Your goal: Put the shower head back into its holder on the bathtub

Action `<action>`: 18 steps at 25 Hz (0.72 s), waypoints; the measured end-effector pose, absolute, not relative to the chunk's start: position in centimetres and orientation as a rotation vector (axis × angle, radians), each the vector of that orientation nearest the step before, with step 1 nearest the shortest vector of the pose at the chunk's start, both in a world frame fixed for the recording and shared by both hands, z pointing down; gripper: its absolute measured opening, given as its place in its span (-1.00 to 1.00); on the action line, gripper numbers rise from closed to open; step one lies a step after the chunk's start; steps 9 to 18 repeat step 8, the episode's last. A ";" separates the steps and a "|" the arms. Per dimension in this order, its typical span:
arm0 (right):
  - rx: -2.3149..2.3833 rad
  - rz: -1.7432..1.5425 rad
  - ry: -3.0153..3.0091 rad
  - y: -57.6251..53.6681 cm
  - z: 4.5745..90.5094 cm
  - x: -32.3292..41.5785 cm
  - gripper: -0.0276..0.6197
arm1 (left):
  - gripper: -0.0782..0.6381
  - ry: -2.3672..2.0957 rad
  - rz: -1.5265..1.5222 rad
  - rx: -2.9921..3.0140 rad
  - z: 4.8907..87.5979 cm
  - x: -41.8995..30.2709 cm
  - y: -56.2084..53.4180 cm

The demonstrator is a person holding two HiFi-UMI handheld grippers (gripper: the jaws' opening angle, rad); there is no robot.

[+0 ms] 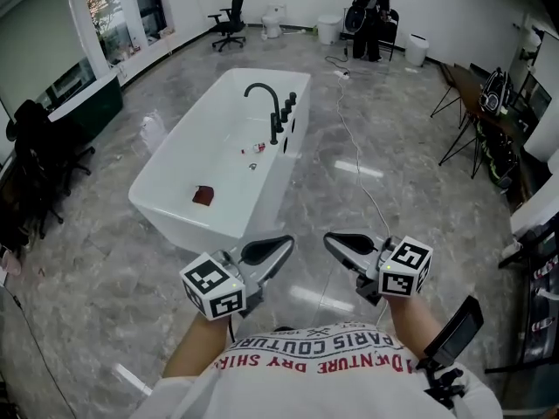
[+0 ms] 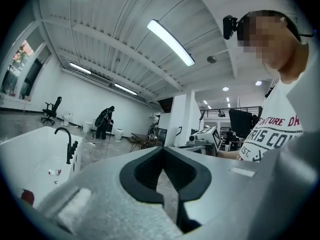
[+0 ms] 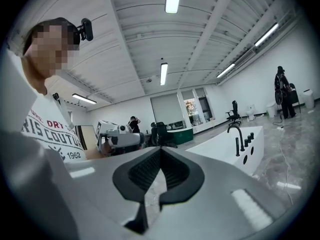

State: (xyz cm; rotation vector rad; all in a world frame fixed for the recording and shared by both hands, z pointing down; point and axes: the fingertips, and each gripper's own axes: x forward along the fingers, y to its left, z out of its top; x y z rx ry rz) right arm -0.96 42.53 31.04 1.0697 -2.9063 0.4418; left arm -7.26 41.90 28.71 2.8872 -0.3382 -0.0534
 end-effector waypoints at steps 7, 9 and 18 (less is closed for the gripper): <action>1.067 0.457 -2.889 38.3 29.1 -5.2 -0.91 | -0.77 -0.313 0.039 2.852 28.7 -10.1 37.8; 1.065 0.453 -2.882 37.8 29.0 -5.7 -0.91 | -0.77 -0.298 0.053 2.854 28.7 -10.2 37.5; 1.065 0.453 -2.882 37.8 29.0 -5.7 -0.91 | -0.77 -0.298 0.053 2.854 28.7 -10.2 37.5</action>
